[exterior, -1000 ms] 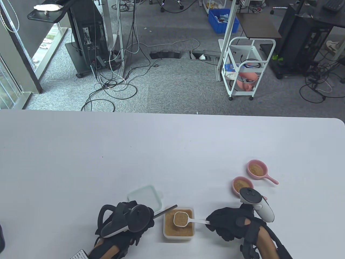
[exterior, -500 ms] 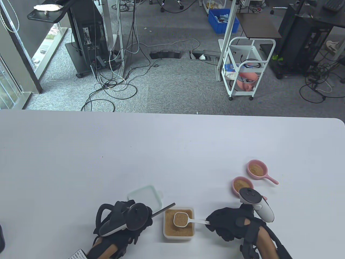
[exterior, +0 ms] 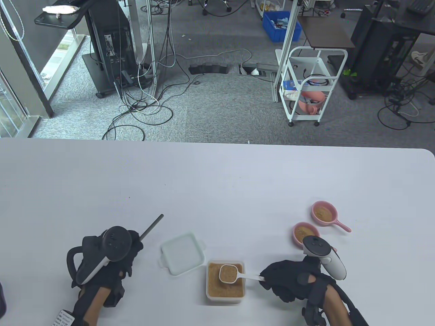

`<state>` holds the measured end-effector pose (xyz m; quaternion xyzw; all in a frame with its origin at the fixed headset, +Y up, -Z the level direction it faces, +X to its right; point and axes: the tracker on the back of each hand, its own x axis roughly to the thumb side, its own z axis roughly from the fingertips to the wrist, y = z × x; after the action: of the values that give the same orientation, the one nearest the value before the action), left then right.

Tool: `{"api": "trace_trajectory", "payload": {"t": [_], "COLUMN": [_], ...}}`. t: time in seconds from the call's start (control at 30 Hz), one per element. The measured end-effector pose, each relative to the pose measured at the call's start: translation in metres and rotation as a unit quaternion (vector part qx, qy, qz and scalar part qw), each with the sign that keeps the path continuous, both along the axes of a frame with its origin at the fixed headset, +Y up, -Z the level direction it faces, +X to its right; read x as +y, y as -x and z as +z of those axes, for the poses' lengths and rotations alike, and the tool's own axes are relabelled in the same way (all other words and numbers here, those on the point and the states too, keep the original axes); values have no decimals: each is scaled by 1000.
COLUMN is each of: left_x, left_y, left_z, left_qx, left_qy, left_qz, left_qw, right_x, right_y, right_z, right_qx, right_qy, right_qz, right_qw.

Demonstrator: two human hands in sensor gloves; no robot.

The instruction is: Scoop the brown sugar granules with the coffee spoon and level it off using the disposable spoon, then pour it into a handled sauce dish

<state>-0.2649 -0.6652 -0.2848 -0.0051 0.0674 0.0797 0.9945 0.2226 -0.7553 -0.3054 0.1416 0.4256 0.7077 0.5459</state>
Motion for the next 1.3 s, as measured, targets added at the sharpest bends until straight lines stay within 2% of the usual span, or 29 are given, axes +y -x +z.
{"api": "trace_trajectory", "payload": {"t": [0.23,0.6,1.3], "left_x": [-34,-58,-57], "left_y": [10,2,3], "left_z": [-18,-29,-28], "left_qx": [32,34,48], "left_qy": [84,124,126], "left_qz": [-34,-69,-83], "left_qw": [995,989,987], "right_x": [0,-1,-1], "right_y": [0,1,1], "right_z": [0,1,1], "right_qx": [0,1,1], "right_qy": [-1,-1,0], "right_qz": [4,11,13], "right_qw": [1000,1000,1000]}}
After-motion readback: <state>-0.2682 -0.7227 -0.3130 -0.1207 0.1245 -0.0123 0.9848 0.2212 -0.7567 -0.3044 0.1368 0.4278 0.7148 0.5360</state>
